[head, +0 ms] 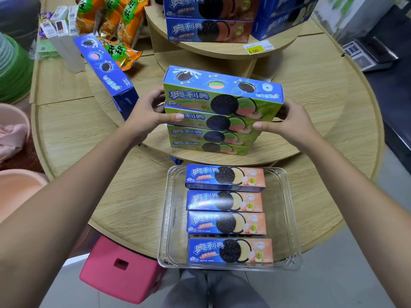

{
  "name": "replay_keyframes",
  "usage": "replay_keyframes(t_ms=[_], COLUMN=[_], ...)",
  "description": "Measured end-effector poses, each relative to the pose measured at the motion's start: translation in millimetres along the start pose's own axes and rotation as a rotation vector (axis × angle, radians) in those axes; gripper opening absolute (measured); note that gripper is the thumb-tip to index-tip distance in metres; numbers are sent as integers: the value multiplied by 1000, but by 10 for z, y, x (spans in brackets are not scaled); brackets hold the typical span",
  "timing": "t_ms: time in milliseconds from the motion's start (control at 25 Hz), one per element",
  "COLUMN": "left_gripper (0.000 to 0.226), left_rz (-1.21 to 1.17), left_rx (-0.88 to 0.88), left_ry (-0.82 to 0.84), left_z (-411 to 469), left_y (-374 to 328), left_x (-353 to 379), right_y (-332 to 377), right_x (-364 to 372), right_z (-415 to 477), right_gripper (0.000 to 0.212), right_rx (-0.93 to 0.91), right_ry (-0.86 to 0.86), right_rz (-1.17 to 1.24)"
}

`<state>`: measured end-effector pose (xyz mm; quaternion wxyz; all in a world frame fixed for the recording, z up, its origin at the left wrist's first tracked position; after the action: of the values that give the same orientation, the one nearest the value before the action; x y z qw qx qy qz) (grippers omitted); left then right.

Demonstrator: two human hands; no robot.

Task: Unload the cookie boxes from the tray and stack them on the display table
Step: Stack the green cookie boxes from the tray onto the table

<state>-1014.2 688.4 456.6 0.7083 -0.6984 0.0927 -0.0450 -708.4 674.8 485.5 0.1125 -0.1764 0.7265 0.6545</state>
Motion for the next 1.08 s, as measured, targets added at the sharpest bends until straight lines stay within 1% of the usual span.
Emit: replay_keyframes(t_ms=[80,200,480,680,840,880,1000,1080], left_gripper=[50,46,52,57,70,70,57,62], left_rz=[10,24,10,-57,-49,-45,-27,-14], left_rx=[6,8,13,-2,-1,-9,-22,-24], left_ry=[18,39,13,-17,9,16,25,20], left_z=[14,27,-3,16,8,17,28,6], left_y=[-18,-16,-32,-12,-45,-48,-35,-34], left_x=[-9,-52,-71,-104,-96,-92,-74,-63], right_y=[-5,13,30,76,90,95,100,88], right_x=[-18,-37,-37,-30,-24,-26,-27,-17], right_z=[29,62,53,46,33,30,41,42], right_gripper=[56,56,59,50,46,46,46,50], right_rx=[15,26,37,32,33,32,38,44], right_ry=[19,33,46,40,35,36,28,20], right_rz=[-6,-33,-46,-57,-58,-58,-55,-56])
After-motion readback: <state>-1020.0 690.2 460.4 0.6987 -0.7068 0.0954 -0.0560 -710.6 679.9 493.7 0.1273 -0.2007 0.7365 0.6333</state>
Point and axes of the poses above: each hand's wrist, its own z-axis towards the middle knuckle, its own x-axis out of the palm, y = z × x, the point moved 5 cm from there along z, towards the middle knuckle, and after that the axes turned 6 degrees about x, right-handed, at the moved point
